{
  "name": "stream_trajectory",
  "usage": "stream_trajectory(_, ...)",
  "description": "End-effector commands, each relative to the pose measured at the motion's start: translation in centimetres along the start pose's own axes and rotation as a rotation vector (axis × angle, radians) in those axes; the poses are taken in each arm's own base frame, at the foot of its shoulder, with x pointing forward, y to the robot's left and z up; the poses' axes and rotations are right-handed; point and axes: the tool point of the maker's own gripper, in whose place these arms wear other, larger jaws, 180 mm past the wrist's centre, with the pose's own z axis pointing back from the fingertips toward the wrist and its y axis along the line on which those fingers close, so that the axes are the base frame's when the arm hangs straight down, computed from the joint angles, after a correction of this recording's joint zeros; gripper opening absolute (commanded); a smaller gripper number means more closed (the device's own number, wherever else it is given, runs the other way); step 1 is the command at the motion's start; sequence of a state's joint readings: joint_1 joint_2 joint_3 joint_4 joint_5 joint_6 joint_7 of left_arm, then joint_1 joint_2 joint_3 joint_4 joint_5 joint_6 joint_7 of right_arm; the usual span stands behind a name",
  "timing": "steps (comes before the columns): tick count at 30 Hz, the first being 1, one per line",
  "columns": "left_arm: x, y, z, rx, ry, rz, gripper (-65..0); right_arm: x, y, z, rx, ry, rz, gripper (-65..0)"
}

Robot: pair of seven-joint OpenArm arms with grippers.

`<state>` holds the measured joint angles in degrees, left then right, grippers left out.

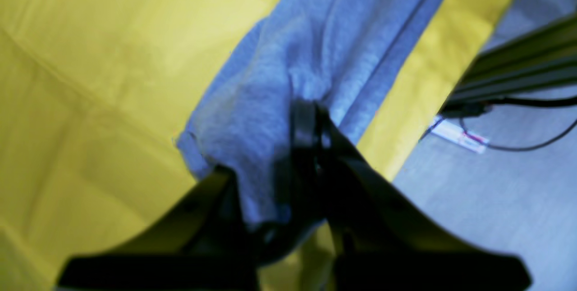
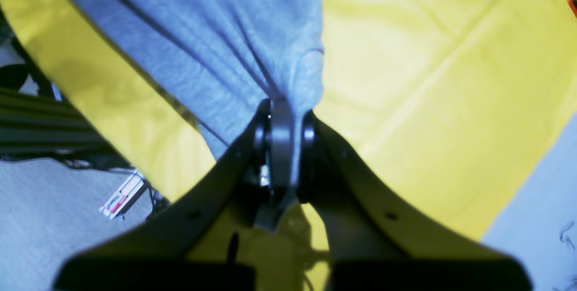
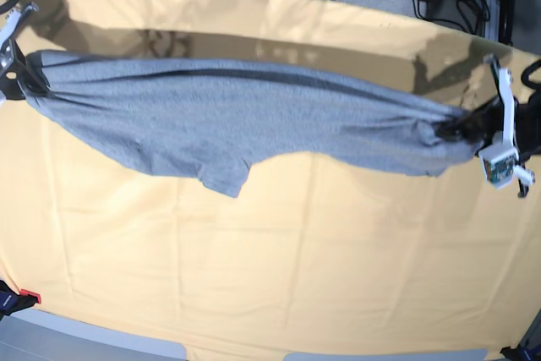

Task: Layout the t-shirt on the table in an organized manner, then fold the t-shirt properly
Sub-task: 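Lift the shirt with both grippers and swing it away from the robot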

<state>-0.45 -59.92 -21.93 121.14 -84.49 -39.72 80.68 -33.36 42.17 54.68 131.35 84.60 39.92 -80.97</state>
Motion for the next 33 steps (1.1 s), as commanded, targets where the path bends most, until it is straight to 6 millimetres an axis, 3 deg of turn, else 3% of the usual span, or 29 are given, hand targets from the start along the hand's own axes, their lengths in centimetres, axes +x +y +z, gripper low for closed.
stream_trajectory(1,0.6,-0.2,0.8,0.019,-0.001,-0.041,-65.0,0.4,-0.3,0.6,-0.015,-0.006,0.023,-65.0)
stream_trajectory(9,0.9,-3.8,1.9,0.054,0.042,-0.141,-65.0,-2.0,-0.7,2.4,-0.074,0.063,-0.038,-65.0)
stream_trajectory(16,-0.6,-4.2,2.8,0.078,0.085,-0.096,-65.0,-3.1,-1.3,3.9,-0.144,0.07,-0.092,-65.0)
stream_trajectory(27,-3.1,-7.5,1.4,-0.053,0.129,0.013,-65.0,-6.8,2.1,3.9,-0.079,0.151,-0.231,-65.0)
stream_trajectory(33,-3.8,-8.6,1.1,-0.092,0.143,0.043,-65.0,-7.8,3.2,4.0,-0.062,0.177,-0.273,-65.0)
